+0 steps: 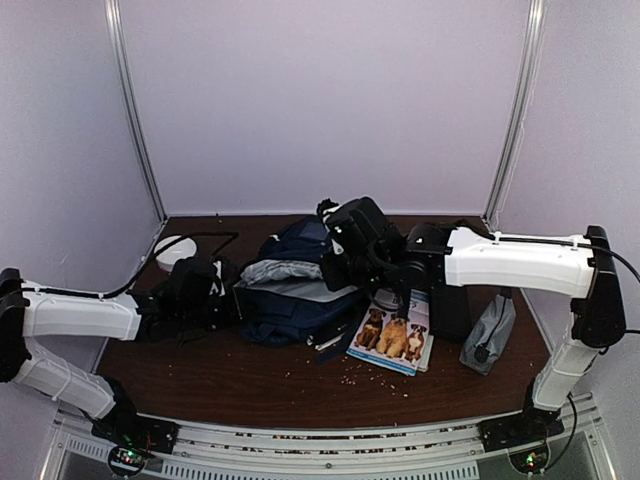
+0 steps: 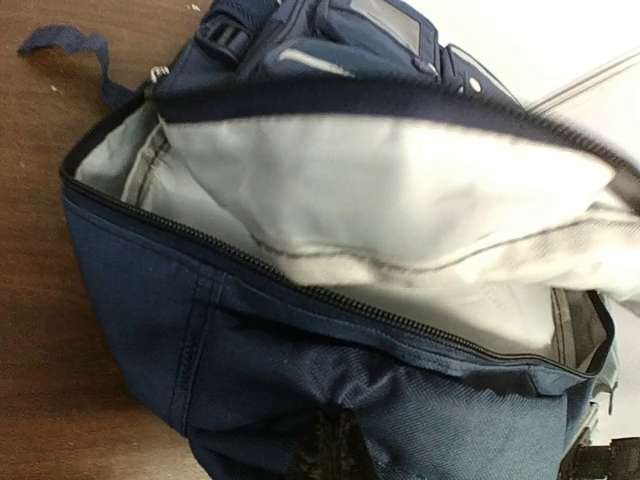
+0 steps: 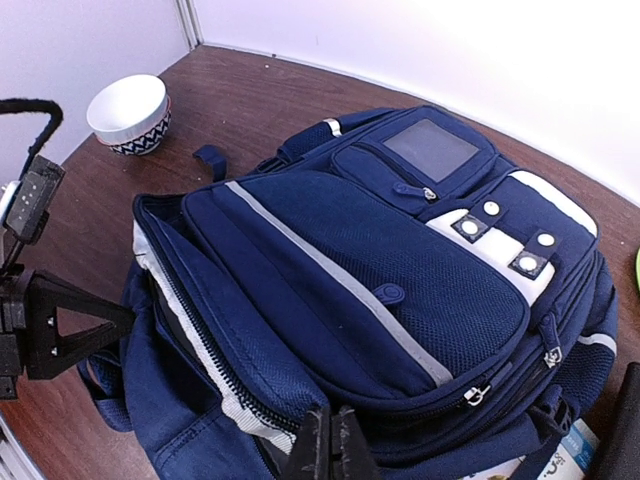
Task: Pack the student bag
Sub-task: Adjust the student bag at the center of the board.
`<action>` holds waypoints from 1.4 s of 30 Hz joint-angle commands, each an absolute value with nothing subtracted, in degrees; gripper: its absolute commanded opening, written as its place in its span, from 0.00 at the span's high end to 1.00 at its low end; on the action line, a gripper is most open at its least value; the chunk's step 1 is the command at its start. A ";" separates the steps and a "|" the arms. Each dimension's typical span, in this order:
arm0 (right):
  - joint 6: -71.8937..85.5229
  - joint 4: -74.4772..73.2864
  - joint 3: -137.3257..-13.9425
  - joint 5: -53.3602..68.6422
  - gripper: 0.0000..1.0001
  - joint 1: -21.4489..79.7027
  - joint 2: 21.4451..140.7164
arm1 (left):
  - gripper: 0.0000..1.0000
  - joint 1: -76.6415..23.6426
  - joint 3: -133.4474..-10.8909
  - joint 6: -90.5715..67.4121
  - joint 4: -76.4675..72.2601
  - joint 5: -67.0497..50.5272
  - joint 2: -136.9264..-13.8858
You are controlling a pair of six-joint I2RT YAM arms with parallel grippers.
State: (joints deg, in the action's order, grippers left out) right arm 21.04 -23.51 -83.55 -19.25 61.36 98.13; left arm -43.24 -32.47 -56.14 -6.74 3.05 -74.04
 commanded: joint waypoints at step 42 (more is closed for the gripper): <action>43.13 -11.93 -54.97 -14.35 0.21 58.18 73.51 | 0.18 -41.47 -52.60 -13.23 23.77 7.53 -57.89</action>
State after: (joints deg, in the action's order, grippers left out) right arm 33.45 -15.33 -62.41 -17.32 62.72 77.10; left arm -40.62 -41.08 -32.32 19.84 9.10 -51.64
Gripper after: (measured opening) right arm 0.764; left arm 0.789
